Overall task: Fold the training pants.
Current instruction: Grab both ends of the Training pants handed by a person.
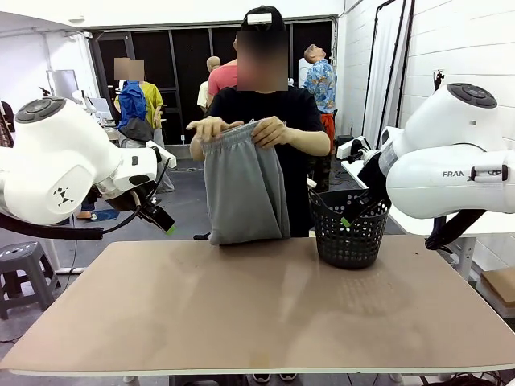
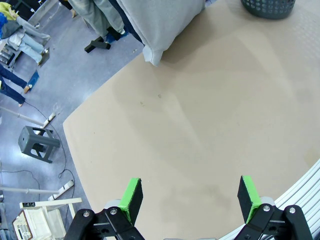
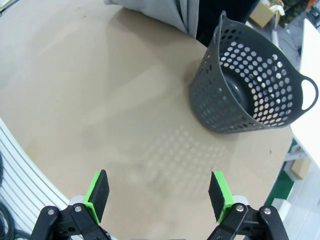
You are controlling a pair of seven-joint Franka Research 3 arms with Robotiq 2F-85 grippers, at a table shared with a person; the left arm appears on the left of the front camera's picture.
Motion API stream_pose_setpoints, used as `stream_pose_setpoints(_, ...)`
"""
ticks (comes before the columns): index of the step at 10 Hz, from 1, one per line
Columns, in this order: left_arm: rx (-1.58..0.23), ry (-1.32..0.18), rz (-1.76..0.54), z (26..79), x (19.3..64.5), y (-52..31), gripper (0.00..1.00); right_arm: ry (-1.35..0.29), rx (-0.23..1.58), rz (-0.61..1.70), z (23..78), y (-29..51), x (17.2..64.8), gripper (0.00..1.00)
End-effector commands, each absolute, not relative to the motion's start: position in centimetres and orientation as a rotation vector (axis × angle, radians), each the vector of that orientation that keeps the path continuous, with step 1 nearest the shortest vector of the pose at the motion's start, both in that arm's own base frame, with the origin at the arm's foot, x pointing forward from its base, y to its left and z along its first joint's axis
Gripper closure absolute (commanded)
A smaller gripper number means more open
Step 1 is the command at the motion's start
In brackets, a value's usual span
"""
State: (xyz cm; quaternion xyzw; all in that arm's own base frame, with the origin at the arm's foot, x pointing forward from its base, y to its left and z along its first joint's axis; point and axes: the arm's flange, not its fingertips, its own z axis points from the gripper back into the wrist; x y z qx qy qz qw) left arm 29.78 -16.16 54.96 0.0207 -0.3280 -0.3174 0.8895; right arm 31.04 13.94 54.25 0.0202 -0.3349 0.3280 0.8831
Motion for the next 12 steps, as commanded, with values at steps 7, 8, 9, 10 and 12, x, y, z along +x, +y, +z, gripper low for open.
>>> stream_pose_setpoints(7,0.040,-0.688,-0.673,54.94,30.02,-16.06,0.00,-0.697,0.042,0.683,54.15,13.97,31.14,0.00)
stream_pose_setpoints(8,0.040,-0.688,-0.673,54.94,30.02,-16.06,0.00,-0.697,0.042,0.683,54.15,13.97,31.14,0.00)
stream_pose_setpoints(9,0.040,-0.688,-0.673,54.94,30.02,-16.06,0.00,-0.697,0.042,0.683,54.15,13.97,31.14,0.00)
stream_pose_setpoints(10,0.040,-0.688,-0.673,54.94,30.02,-16.06,0.00,-0.697,0.042,0.683,54.15,13.97,31.14,0.00)
stream_pose_setpoints(12,0.040,-0.688,-0.673,54.94,30.02,-16.06,0.00,-0.697,0.042,0.683,54.15,13.97,31.14,0.00)
